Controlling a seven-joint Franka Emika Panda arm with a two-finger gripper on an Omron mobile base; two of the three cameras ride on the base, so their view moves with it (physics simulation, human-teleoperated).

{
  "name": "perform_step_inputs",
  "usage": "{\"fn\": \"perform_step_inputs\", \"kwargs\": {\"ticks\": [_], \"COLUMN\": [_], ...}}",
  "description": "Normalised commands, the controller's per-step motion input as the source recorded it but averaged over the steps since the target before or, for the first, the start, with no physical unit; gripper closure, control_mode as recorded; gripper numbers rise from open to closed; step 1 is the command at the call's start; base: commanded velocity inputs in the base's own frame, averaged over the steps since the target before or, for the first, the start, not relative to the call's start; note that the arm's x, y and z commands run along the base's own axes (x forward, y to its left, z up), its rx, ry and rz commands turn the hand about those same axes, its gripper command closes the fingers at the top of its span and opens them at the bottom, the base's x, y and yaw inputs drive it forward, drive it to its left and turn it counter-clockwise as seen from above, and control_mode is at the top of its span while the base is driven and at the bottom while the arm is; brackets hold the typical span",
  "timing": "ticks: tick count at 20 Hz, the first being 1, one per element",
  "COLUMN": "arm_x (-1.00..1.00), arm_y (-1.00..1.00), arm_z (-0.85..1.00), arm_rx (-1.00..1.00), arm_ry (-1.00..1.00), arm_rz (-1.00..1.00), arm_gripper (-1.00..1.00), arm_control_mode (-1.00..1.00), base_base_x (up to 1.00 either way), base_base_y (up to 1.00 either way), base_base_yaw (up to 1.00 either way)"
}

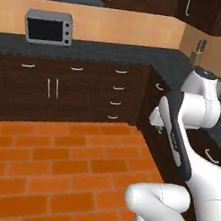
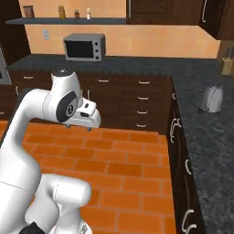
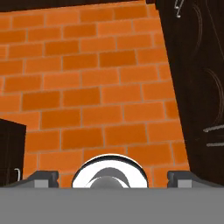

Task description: Navigate to the microwave.

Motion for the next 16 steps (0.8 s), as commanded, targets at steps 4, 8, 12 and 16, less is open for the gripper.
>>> {"fn": "perform_step_inputs", "kwargs": {"ticks": [4,8,12,16], "arm_x": [0.00,0.00,0.00,0.00], "arm_y": [0.00,0.00,0.00,0.00], "arm_z": [0.00,0.00,0.00,0.00], "arm_rx": [0.00,0.00,0.00,0.00], "arm_ry": [0.00,0.00,0.00,0.00], "arm_rz": [0.00,0.00,0.00,0.00], "arm_gripper": [-1.00,-1.00,-1.00,-1.00], "arm_control_mode": [1.00,1.00,1.00,1.00], "base_base_x": [0.81,0.99,1.00,1.00], "base_base_y": [0.15,0.27,0.13,0.01], "base_base_yaw": [0.45,0.41,0.35,0.19]}}
